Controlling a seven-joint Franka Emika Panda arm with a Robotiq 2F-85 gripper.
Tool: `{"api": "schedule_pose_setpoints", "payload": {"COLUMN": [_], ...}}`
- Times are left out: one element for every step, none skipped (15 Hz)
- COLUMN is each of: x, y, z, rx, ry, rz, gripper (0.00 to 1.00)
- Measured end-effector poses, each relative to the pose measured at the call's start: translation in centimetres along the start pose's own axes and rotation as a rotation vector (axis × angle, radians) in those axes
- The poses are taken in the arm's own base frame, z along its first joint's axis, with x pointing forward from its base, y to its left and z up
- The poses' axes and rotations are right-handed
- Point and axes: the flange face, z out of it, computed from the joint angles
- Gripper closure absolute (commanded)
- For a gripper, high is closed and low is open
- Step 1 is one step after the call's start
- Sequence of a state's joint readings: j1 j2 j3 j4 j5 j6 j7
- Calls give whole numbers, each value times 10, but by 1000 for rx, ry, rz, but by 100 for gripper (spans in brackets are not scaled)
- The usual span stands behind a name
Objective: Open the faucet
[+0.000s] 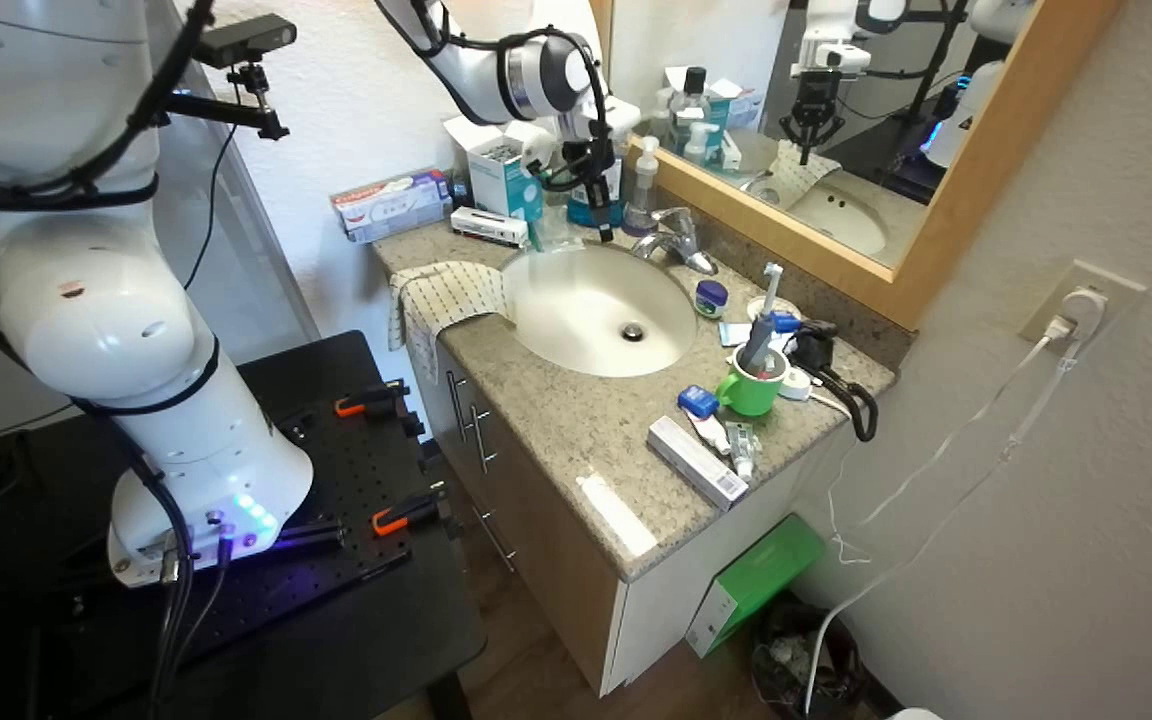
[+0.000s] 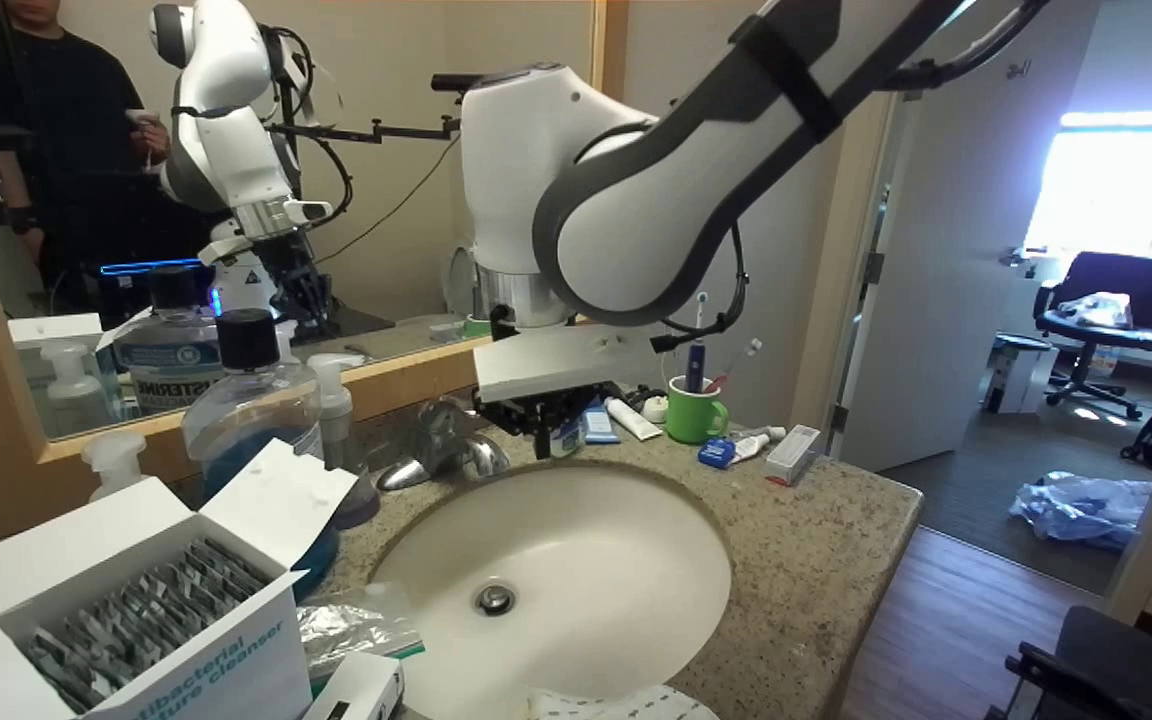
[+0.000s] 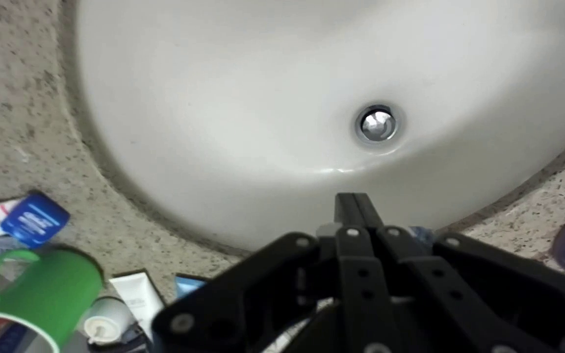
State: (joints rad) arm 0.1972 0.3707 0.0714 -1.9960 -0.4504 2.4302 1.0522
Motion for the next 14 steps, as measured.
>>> {"api": "schedule_pose_setpoints", "payload": {"x": [1,2,2,2,0,-3,-6,-9,-11,-11,-10,-8,-6,-4], "y": [-2,-3,-5,-7,-9,-12,-14,-15,-16,-16,-15,-13,-11,-9], "z": [8,14,17,18,16,13,8,2,-2,-6,-8,-9,-9,-8], "rx": [16,31,46,61,76,88,97,102,102,100,99,96,93,89], "ry": [21,43,64,84,105,126,148,168,181,191,199,204,207,210], "rz": [-32,-61,-79,-97,-115,-135,-155,-172,-188,-197,-201,-201,-199,-197], "gripper": [100,100,100,100,100,100,100,100,100,100,100,100,100,100]}}
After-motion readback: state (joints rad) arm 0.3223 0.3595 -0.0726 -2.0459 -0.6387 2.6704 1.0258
